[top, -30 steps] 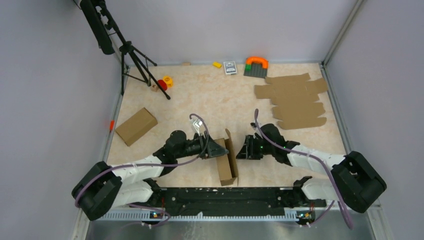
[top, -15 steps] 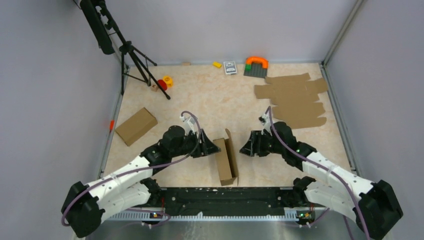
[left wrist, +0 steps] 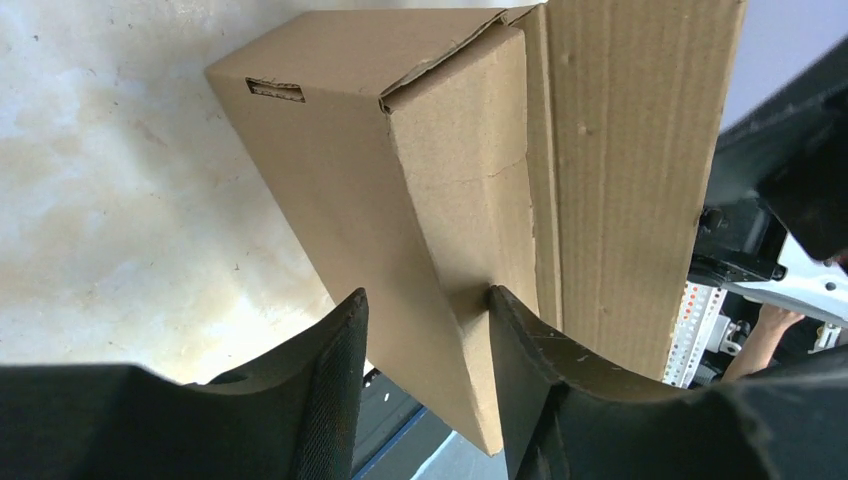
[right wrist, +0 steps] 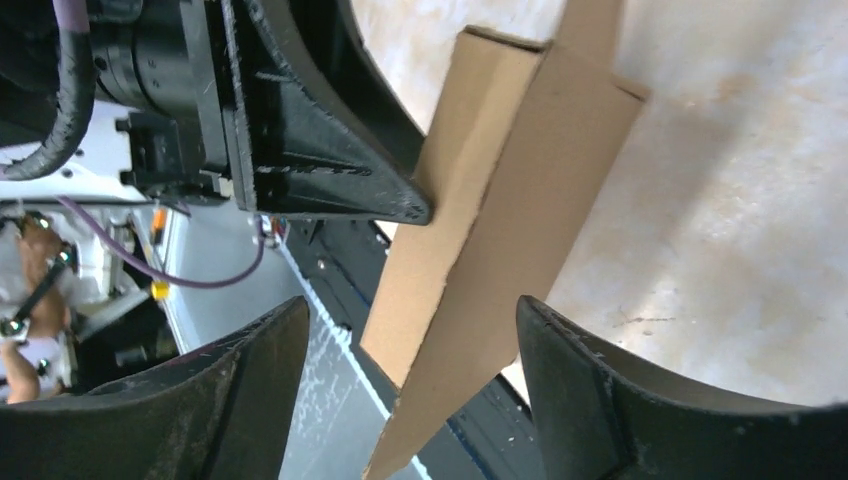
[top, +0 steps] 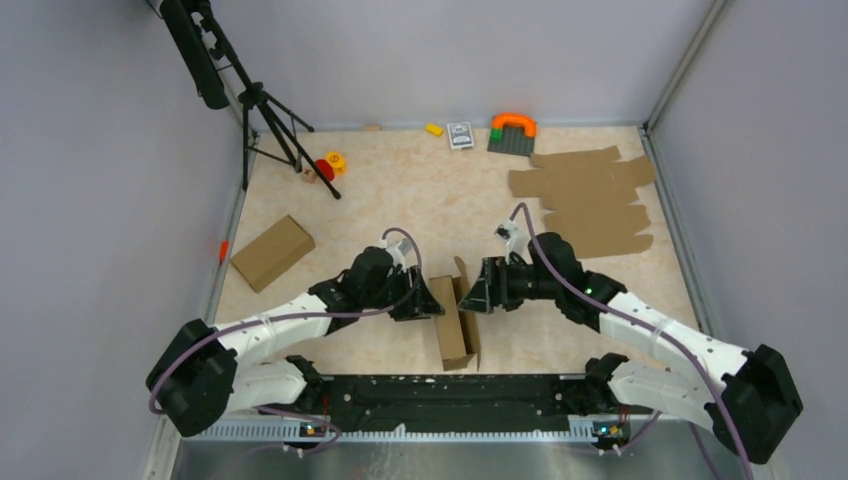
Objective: Fold the paper box
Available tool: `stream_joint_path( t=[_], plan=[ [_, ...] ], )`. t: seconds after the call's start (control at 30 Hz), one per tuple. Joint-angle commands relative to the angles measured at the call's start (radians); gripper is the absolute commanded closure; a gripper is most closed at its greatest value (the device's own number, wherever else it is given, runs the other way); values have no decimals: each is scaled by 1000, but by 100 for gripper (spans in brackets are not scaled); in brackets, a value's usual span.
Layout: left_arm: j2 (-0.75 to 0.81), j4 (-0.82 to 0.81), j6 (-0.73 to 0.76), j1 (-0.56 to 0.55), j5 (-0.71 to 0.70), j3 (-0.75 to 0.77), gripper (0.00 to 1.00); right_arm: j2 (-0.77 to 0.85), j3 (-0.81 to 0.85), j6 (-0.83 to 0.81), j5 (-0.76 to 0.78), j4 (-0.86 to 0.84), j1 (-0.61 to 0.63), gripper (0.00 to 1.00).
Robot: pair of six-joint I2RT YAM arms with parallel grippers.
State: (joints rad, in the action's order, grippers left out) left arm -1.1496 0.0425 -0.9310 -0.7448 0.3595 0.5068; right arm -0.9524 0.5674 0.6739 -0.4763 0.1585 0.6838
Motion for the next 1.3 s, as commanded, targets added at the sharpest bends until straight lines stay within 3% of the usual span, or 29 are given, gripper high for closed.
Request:
stream_joint_path(
  t=[0.0, 0.13, 0.4, 0.6, 0.77, 1.17, 1.27],
  plan=[
    [-30, -35, 24, 1, 11, 34, 51, -81, 140, -33, 110, 114, 111, 30],
    [-45, -35, 24, 1, 17, 37, 55, -124, 175, -35, 190, 163, 148, 54],
    [-56, -78, 12, -3, 31, 30, 58, -148, 210, -40, 227, 188, 171, 87],
    [-100, -54, 12, -27, 9, 52, 60, -136, 157, 45, 158, 32, 171, 97],
    [-109, -49, 12, -33, -8, 56, 60, -137, 112, 85, 138, -28, 171, 97],
    [-69, 19, 45, -33, -26, 80, 55, -18, 122, -6, 215, 152, 133, 29],
    [-37, 56, 62, -31, -35, 95, 49, -17, 143, -49, 201, 199, 133, 20]
  ],
)
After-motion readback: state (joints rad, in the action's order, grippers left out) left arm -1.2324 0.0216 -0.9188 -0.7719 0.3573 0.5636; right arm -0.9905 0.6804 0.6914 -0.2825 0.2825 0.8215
